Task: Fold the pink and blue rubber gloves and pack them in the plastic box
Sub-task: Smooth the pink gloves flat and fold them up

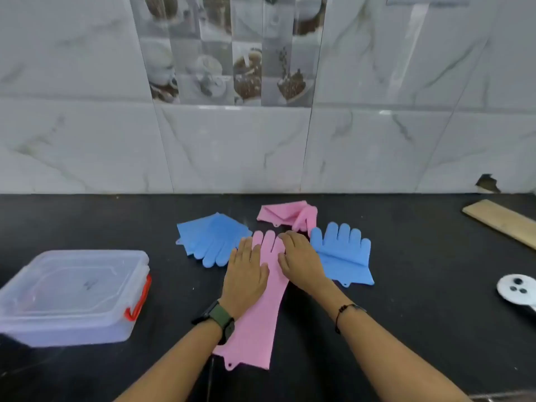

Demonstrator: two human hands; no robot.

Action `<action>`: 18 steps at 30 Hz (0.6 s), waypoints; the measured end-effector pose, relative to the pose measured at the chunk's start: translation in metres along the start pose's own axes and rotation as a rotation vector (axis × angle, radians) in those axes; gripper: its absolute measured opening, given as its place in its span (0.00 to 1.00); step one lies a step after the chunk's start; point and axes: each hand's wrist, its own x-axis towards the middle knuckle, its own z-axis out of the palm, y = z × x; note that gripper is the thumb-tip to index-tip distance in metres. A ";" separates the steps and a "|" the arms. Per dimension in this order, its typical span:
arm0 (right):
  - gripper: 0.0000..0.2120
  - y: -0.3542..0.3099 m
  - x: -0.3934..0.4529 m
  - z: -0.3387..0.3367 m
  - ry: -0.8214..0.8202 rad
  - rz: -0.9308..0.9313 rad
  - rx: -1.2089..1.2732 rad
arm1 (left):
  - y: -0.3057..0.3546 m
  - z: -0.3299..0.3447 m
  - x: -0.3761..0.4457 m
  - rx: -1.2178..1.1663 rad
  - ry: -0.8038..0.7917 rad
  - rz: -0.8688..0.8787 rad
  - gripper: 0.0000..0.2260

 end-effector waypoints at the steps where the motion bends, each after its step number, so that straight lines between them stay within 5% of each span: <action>1: 0.21 -0.001 -0.001 0.007 -0.045 0.004 -0.021 | -0.002 0.005 -0.003 0.027 -0.029 -0.009 0.24; 18: 0.23 -0.016 -0.008 0.054 -0.306 0.180 -0.103 | -0.006 0.027 -0.024 0.178 -0.198 -0.033 0.24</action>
